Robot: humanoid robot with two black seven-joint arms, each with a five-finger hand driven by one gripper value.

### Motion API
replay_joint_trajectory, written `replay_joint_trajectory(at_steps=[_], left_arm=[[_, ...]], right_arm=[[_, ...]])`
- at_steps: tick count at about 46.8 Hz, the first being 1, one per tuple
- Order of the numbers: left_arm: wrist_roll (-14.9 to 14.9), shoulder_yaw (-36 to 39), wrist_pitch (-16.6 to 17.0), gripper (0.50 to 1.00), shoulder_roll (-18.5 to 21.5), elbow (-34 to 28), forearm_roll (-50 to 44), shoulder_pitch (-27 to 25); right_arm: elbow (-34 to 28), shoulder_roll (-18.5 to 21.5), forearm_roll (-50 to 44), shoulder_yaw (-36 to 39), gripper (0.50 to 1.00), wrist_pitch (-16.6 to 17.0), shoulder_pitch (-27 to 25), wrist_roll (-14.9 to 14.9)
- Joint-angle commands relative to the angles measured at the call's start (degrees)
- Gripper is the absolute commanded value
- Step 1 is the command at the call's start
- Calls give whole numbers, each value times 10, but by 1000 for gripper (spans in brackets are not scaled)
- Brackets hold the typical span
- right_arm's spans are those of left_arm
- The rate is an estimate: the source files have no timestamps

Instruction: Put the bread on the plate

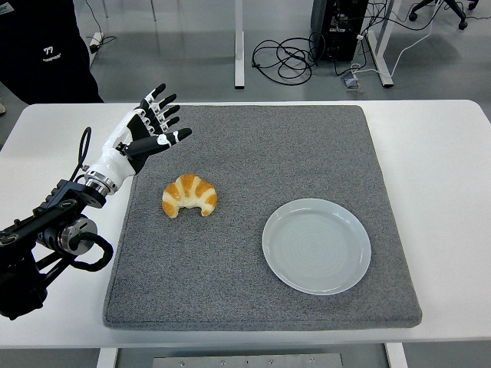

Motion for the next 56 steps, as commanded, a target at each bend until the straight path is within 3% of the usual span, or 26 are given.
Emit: replay_joint_trajectory(at_steps=[1, 56], left_arm=[[-3, 2, 0, 969, 0, 0, 0, 0], [-2, -1, 5, 968, 2, 0, -3, -2]], right_arm=[[0, 0, 0, 0, 1000, 0, 0, 0], [0, 0, 0, 0, 1000, 0, 0, 0]])
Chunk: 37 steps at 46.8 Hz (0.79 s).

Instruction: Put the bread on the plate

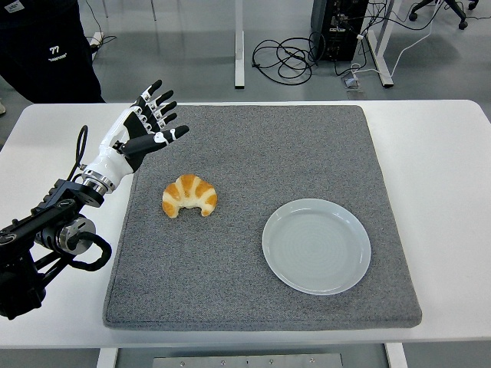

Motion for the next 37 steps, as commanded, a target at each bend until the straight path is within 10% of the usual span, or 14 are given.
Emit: replay_joint_trajectory(at_steps=[1, 37], left_arm=[[3, 1, 6, 968, 0, 0, 1, -2], [76, 127, 40, 960, 98, -71, 1, -98]], right_arm=[[0, 0, 0, -1, 1000, 0, 0, -1], [0, 0, 0, 0, 1000, 0, 0, 0]])
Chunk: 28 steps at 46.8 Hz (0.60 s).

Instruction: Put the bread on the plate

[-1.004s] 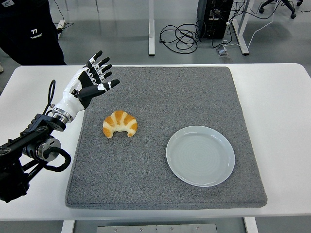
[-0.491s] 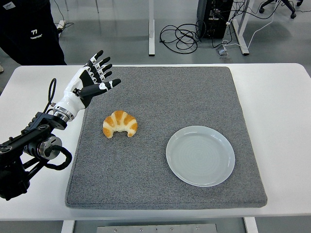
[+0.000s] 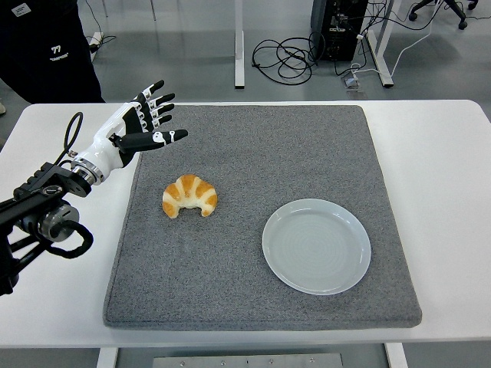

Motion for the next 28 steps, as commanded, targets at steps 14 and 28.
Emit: replay_joint_trajectory(at_steps=[14, 28], left_arm=[[10, 217, 3, 957, 60, -10, 9, -180], [25, 367, 2, 937, 59, -16, 11, -295]], right_arm=[[0, 0, 0, -1, 1000, 0, 0, 0], [0, 0, 0, -1, 1000, 0, 0, 0]])
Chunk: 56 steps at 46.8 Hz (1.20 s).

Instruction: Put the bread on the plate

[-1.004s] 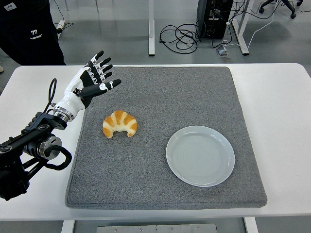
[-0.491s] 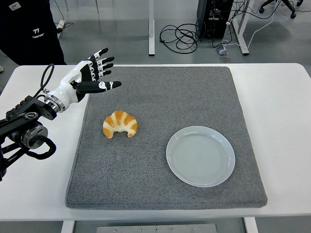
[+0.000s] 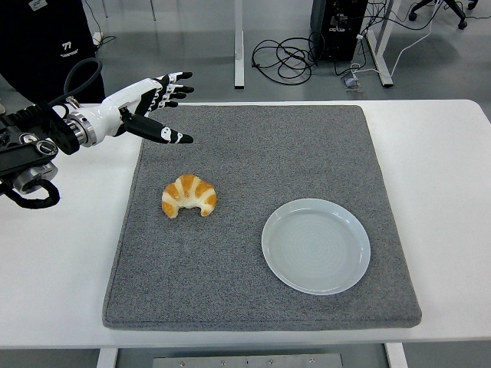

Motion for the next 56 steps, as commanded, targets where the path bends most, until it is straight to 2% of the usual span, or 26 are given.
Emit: replay_joint_trajectory(at_steps=[1, 7, 18, 34, 41, 49, 56], left_arm=[[12, 26, -1, 937, -1, -7, 3, -21], [43, 67, -3, 937, -3, -28, 32, -57], [78, 79, -3, 928, -4, -58, 111, -66], [63, 77, 6, 924, 3, -59, 227, -42], [43, 77, 34, 925, 0, -59, 228, -11], [40, 76, 68, 924, -6, -59, 237, 30], [40, 76, 111, 924, -8, -58, 262, 58]], right_arm=[[0, 0, 0, 0, 1000, 0, 0, 0], [0, 0, 0, 0, 1000, 0, 0, 0], [0, 0, 0, 1, 1000, 0, 0, 0], [0, 0, 0, 0, 1000, 0, 0, 0], [0, 0, 0, 1, 1000, 0, 0, 0], [0, 0, 0, 1, 1000, 0, 0, 0], [0, 0, 0, 0, 1000, 0, 0, 0]])
